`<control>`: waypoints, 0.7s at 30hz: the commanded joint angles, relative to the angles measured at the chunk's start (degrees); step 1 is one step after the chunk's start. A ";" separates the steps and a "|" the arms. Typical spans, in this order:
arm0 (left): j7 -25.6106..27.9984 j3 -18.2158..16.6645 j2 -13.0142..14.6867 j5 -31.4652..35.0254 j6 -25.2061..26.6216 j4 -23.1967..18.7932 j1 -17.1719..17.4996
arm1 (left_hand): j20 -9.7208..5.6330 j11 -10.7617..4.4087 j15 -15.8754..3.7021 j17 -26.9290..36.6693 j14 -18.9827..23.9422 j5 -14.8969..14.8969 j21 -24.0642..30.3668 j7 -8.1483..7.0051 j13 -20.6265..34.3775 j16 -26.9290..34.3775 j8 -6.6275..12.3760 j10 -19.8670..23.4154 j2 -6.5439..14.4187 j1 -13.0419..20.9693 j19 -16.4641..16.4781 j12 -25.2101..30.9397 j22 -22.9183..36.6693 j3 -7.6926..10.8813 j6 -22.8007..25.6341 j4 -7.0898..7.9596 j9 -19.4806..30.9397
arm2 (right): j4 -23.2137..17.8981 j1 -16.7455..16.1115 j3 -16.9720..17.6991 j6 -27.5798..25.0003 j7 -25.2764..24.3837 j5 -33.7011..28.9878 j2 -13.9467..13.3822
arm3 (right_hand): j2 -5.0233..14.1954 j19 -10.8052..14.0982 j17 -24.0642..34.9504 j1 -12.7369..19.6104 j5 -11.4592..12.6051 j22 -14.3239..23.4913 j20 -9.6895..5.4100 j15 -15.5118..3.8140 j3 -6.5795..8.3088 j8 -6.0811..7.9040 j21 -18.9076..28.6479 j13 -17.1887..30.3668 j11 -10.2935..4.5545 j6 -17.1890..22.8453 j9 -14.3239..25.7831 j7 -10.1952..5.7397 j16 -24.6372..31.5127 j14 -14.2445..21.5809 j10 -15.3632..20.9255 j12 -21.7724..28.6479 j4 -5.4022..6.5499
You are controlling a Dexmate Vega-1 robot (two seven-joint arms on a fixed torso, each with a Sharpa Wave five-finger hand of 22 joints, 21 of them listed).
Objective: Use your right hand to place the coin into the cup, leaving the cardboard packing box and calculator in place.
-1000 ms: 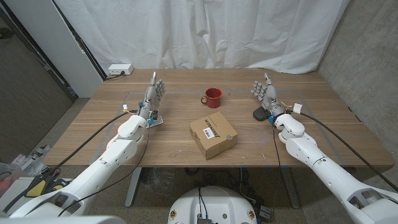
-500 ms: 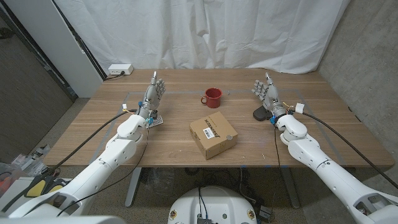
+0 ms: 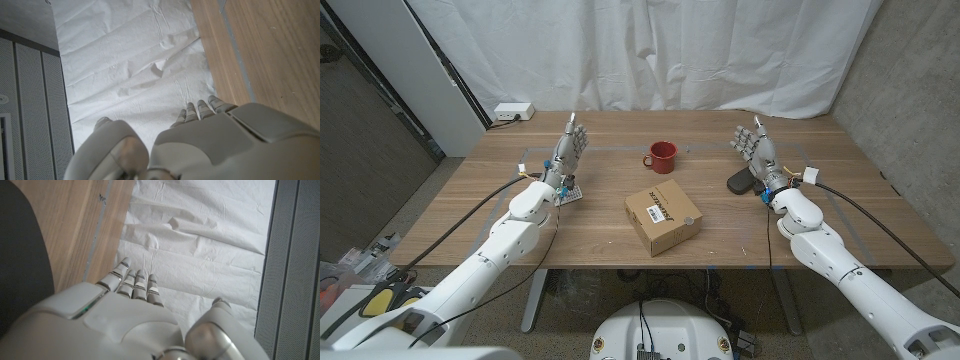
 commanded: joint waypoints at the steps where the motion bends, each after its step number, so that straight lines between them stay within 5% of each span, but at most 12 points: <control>1: -0.17 -0.15 0.52 -0.09 0.33 -0.90 0.49 | -1.13 0.04 -0.05 0.19 0.36 0.29 0.24 -0.05 0.18 0.24 0.38 0.38 0.24 0.61 -0.04 0.43 0.28 0.01 0.48 -0.23 0.08 | -2.48 -3.17 1.63 2.29 0.19 0.97 -1.00 | 0.23 0.71 0.14 0.90 0.19 0.22 -0.62 0.04 0.31 0.31 0.42 0.15 -0.12 0.72 0.18 -0.26 0.37 0.73 0.85 0.50 -0.52; 9: -1.61 0.03 -0.28 -0.66 -1.02 0.65 0.37 | -1.21 -0.16 -0.15 0.18 0.90 0.48 0.42 -0.21 0.18 0.36 0.42 0.97 0.74 1.14 0.41 0.60 0.27 0.17 0.75 -0.43 0.08 | -2.82 -4.76 1.75 3.95 1.17 0.47 -1.54 | 0.31 1.50 0.12 1.29 0.14 0.22 -0.78 -0.34 0.34 0.50 0.60 0.16 -0.28 1.57 0.19 -0.58 0.43 1.39 1.36 0.60 -0.79; 21: -0.34 -0.11 1.43 -0.34 1.42 -2.55 1.31 | -1.19 -0.25 -0.20 0.17 1.08 0.63 0.44 -0.22 0.18 0.33 0.42 1.20 1.12 1.59 0.50 0.62 0.27 0.28 0.91 -0.61 0.08 | -4.31 -7.34 2.55 7.19 1.45 0.60 -1.19 | 0.35 2.46 0.13 1.76 0.04 0.23 -0.75 -0.83 0.30 0.57 0.74 0.17 -0.52 2.45 0.21 -0.95 0.67 2.97 2.92 1.00 -1.17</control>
